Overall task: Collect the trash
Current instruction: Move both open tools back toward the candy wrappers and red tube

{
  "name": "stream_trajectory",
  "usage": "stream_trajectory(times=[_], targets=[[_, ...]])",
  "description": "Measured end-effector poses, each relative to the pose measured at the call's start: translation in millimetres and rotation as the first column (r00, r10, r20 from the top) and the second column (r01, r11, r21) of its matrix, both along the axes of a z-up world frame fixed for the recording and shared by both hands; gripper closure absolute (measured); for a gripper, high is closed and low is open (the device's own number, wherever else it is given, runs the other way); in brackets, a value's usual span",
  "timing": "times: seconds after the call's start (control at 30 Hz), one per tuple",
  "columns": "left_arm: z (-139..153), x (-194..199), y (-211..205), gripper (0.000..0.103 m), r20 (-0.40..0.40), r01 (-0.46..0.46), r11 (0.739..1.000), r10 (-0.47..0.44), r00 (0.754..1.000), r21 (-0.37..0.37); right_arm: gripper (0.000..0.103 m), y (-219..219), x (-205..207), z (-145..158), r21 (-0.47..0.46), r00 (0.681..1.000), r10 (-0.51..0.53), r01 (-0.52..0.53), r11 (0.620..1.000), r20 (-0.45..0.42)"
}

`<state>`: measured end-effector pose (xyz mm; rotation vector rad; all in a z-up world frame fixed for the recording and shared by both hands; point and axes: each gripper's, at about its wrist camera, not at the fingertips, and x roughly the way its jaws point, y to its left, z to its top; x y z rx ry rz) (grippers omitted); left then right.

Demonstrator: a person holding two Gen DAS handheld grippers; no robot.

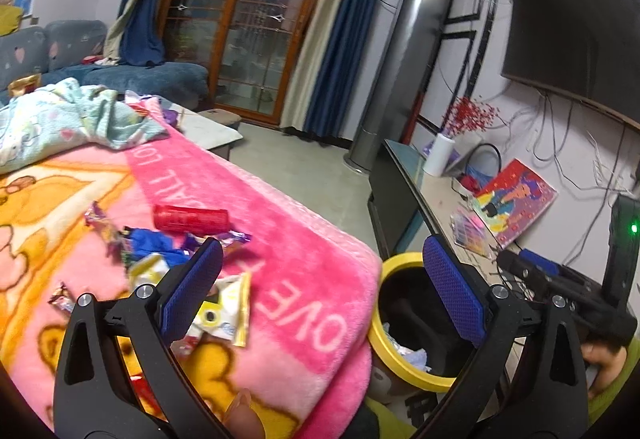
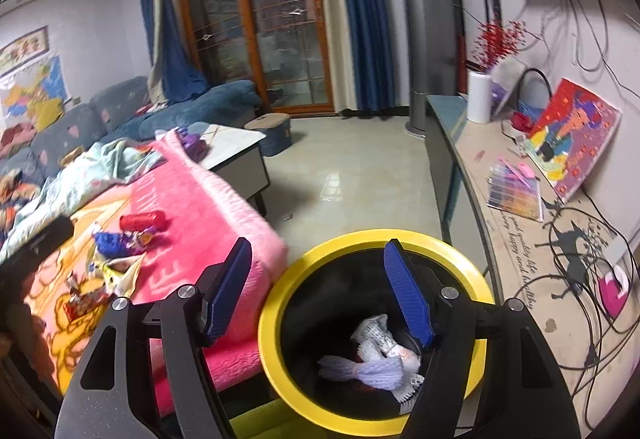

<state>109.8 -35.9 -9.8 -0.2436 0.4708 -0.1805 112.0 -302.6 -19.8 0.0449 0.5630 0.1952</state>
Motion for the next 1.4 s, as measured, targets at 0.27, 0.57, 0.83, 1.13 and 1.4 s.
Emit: stream_trajectory(times=[0.27, 0.57, 0.83, 1.13, 1.4], targets=[[1.5, -5.9, 31.4, 0.011, -0.004, -0.085, 0.996, 0.085, 0.996, -0.021, 0.037, 31.4, -8.7, -3.9, -0.034, 0.997, 0.083, -0.083, 0.996, -0.003], [2.1, -13.4, 71.8, 0.011, -0.013, -0.181, 0.983, 0.180, 0.984, -0.042, 0.037, 65.7, -18.6, -9.0, -0.056, 0.984, 0.176, -0.177, 0.983, -0.024], [1.8, -21.5, 108.5, 0.011, -0.022, -0.270, 0.961, 0.269, 0.963, -0.067, 0.037, 98.0, -23.2, -11.4, -0.071, 0.966, 0.256, -0.259, 0.963, -0.039], [-0.3, -28.5, 138.0, 0.011, -0.046, -0.338, 0.937, 0.335, 0.941, -0.091, 0.037, 126.9, -21.4, -7.9, -0.064, 0.948, 0.316, -0.318, 0.946, -0.039], [-2.2, -35.6, 161.5, 0.011, -0.069, -0.397, 0.912, 0.392, 0.917, -0.104, 0.037, 156.0, -17.9, -5.8, -0.053, 0.931, 0.362, -0.364, 0.930, -0.040]])
